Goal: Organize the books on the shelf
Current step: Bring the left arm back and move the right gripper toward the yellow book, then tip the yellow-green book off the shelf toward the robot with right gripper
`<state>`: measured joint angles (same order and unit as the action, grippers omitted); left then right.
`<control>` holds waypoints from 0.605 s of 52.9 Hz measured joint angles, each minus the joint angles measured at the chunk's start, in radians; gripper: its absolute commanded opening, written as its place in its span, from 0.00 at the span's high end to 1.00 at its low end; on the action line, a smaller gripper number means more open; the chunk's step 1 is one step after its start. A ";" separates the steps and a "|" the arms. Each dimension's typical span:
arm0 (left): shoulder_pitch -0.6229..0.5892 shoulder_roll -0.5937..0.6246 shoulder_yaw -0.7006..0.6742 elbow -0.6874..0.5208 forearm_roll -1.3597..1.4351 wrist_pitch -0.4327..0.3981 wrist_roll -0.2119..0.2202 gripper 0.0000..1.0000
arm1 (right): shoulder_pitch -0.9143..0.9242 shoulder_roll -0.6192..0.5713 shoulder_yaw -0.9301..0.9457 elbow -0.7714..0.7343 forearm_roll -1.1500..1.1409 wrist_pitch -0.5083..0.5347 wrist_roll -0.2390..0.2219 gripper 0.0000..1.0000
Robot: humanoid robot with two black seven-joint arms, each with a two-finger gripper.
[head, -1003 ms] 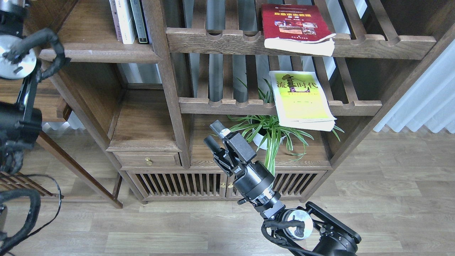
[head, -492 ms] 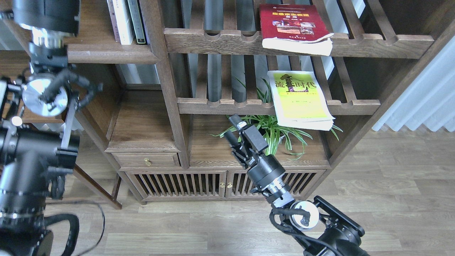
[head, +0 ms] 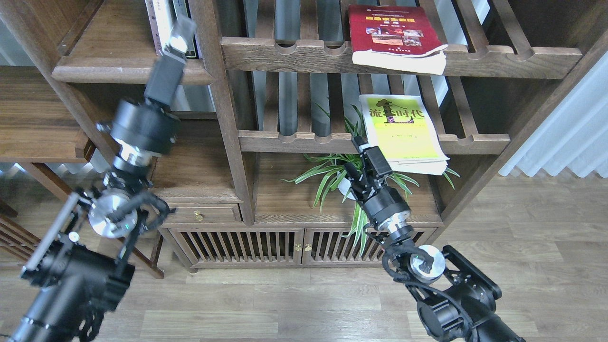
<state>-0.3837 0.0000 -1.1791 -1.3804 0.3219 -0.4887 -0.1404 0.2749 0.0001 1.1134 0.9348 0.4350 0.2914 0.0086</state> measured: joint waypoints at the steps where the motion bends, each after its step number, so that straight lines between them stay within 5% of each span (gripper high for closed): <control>1: 0.003 0.000 0.008 0.000 -0.003 0.000 0.000 0.01 | 0.000 0.000 0.006 -0.003 0.001 -0.008 -0.001 0.02; 32: 0.032 0.000 0.105 0.003 -0.024 0.000 0.001 0.01 | 0.034 0.000 0.110 -0.135 0.061 -0.064 -0.010 0.02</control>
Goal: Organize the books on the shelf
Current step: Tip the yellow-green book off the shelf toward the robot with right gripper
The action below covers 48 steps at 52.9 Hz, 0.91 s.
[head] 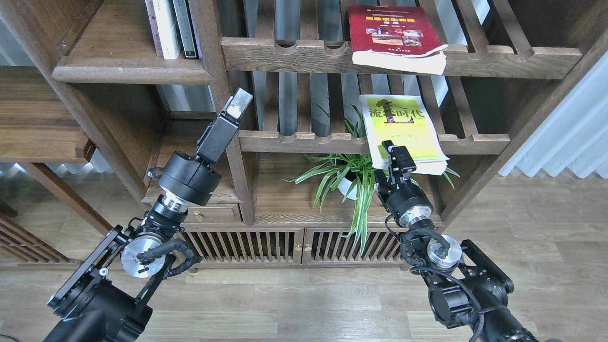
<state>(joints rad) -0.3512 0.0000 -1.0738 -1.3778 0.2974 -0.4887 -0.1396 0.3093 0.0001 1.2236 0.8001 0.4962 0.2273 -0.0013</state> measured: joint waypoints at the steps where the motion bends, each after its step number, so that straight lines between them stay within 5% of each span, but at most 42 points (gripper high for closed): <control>1: 0.000 0.000 0.001 0.000 0.000 0.000 0.000 0.01 | 0.002 0.000 0.002 -0.005 0.004 0.000 0.000 0.02; 22: 0.000 0.000 0.014 0.000 0.000 0.000 0.004 0.01 | 0.041 -0.003 0.102 -0.032 0.022 -0.025 0.000 0.10; 37: 0.001 0.000 0.014 0.000 0.000 0.000 0.005 0.01 | 0.038 -0.012 0.103 -0.032 0.021 -0.020 0.004 0.42; 39: 0.003 0.000 0.014 0.000 0.000 0.000 0.006 0.01 | 0.037 -0.010 0.102 -0.032 0.021 -0.018 0.005 0.48; 40: 0.003 0.000 0.013 0.000 0.000 0.000 0.007 0.01 | 0.037 -0.009 0.102 -0.032 0.021 -0.016 0.005 0.61; 48: 0.005 0.000 0.011 0.000 0.000 0.000 0.009 0.01 | 0.037 -0.001 0.102 -0.032 0.021 0.033 0.008 0.87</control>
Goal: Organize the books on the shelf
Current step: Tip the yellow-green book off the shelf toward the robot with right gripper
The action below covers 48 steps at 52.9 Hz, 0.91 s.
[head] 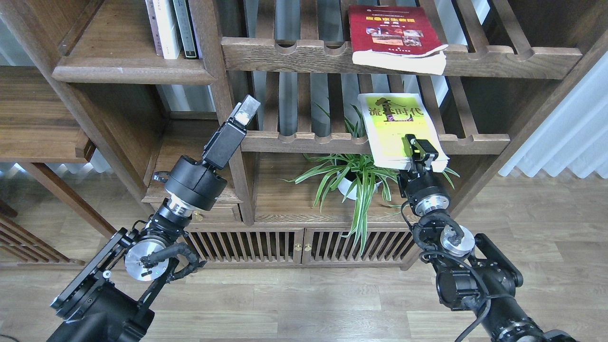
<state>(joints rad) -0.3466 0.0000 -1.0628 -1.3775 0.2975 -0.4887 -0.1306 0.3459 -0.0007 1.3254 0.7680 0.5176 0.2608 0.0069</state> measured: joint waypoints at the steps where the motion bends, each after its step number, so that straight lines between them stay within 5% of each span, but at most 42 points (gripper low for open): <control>1: 0.000 0.000 0.000 0.000 0.000 0.000 0.000 0.01 | 0.001 0.000 0.000 0.000 0.000 0.007 0.000 0.90; 26: 0.075 0.000 0.007 0.024 -0.101 0.000 0.004 0.02 | -0.009 0.001 0.002 0.009 0.014 0.139 -0.009 0.95; 39: 0.086 0.000 0.024 0.078 -0.222 0.000 0.003 0.01 | -0.113 0.001 -0.005 0.141 0.081 0.226 -0.101 0.94; 48: 0.118 0.000 0.026 0.141 -0.271 0.000 0.006 0.01 | -0.249 -0.008 -0.017 0.335 0.100 0.228 -0.123 0.94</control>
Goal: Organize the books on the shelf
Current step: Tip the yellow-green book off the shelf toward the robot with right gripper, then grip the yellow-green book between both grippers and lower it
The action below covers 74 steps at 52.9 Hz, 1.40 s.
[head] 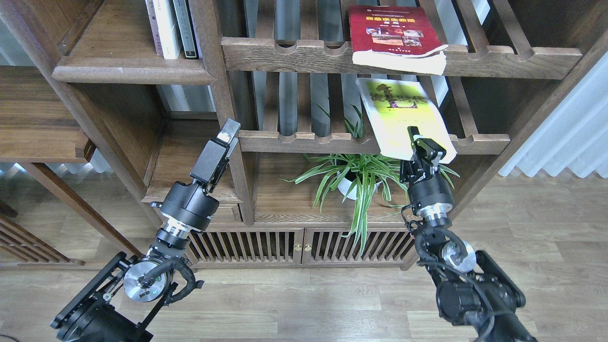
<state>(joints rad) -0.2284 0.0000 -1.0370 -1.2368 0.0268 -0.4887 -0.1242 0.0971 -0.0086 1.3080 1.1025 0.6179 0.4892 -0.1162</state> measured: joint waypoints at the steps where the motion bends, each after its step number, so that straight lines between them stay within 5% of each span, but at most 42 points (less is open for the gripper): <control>1: 0.002 0.000 0.000 0.001 -0.002 0.000 0.000 0.01 | -0.004 0.000 -0.001 0.006 0.000 0.000 0.000 0.94; 10: 0.021 0.000 0.020 0.006 -0.075 0.000 0.047 0.01 | -0.074 -0.004 -0.058 0.071 0.001 0.000 -0.004 0.94; 19: 0.024 0.000 0.026 0.005 -0.194 0.000 0.192 0.01 | -0.127 -0.020 -0.154 0.082 0.001 0.000 -0.005 0.94; 23: 0.025 0.000 0.022 0.003 -0.222 0.000 0.223 0.01 | -0.139 -0.026 -0.193 0.086 0.001 0.000 -0.005 0.94; 44: 0.029 0.029 0.027 -0.002 -0.359 0.000 0.276 0.01 | -0.152 -0.035 -0.319 0.139 0.000 0.000 -0.006 0.93; 74: 0.029 0.064 0.094 -0.006 -0.390 0.000 0.280 0.01 | -0.131 -0.022 -0.443 0.186 -0.006 0.000 -0.013 0.93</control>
<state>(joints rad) -0.1997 0.0643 -0.9430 -1.2430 -0.3634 -0.4887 0.1558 -0.0334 -0.0305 0.8653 1.2888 0.6119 0.4887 -0.1293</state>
